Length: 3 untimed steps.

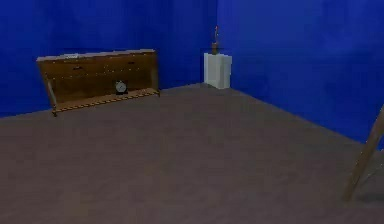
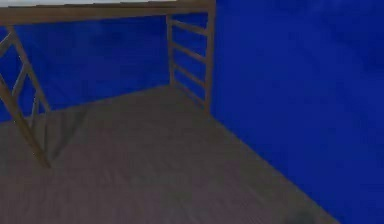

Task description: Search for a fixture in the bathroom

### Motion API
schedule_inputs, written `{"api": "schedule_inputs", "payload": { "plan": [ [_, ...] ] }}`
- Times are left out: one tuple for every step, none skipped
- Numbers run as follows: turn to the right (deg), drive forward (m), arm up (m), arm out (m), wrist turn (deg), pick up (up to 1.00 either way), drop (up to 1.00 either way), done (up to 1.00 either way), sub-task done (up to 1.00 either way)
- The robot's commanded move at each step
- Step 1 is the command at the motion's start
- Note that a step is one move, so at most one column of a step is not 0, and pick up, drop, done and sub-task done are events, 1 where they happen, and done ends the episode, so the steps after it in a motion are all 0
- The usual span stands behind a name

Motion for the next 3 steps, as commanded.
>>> {"api": "schedule_inputs", "payload": {
  "plan": [
    [-45.0,0.00,0.00,0.00,0.0,0.00,0.00,0.00,0.00],
    [-3.0,0.00,0.00,0.00,0.0,0.00,0.00,0.00,0.00],
    [0.0,0.70,0.00,0.00,0.0,0.00,0.00,0.00,0.00]
  ]
}}
